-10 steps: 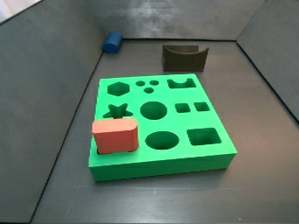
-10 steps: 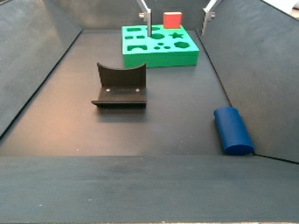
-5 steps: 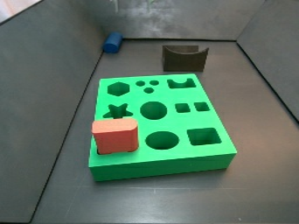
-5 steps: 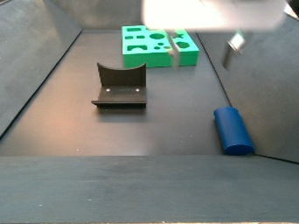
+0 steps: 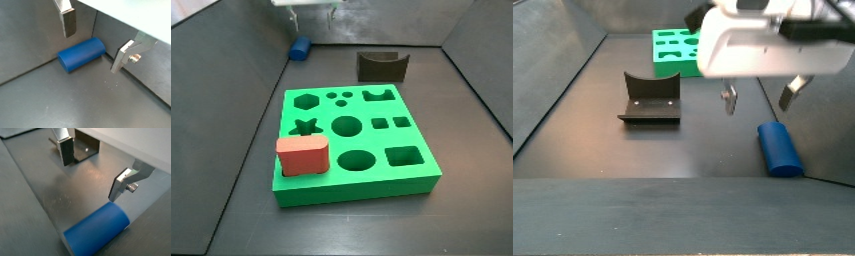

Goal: Pick up the oval object. Move up. Place the oval object on the fixture. Regrasp the oval object. Move to above the board. Insert the oval object.
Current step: Pick up the oval object.

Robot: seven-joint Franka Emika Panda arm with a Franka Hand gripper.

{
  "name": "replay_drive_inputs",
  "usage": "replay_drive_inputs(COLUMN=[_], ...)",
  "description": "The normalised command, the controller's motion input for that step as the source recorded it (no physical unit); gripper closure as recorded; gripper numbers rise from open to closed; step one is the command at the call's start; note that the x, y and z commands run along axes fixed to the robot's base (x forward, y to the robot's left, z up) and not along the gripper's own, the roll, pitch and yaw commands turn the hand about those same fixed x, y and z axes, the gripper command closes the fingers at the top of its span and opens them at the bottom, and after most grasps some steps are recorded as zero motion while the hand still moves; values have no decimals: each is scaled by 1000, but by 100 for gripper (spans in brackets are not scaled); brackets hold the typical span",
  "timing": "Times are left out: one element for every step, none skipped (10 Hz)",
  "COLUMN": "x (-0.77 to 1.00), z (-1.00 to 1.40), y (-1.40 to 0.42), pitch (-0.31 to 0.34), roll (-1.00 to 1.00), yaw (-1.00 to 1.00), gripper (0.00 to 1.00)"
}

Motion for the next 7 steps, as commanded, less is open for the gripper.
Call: replay_drive_inputs(x=[0, -297, -411, -640, -954, -926, -360], z=[-954, -817, -671, -731, -731, -746, -740], y=[43, 0, 31, 57, 86, 83, 0], pitch=[-150, -227, -303, -289, -283, -274, -276], roll=[11, 4, 0, 34, 37, 17, 0], yaw=[160, 169, 209, 131, 11, 0, 6], gripper=[0, 0, 0, 0, 0, 0, 0])
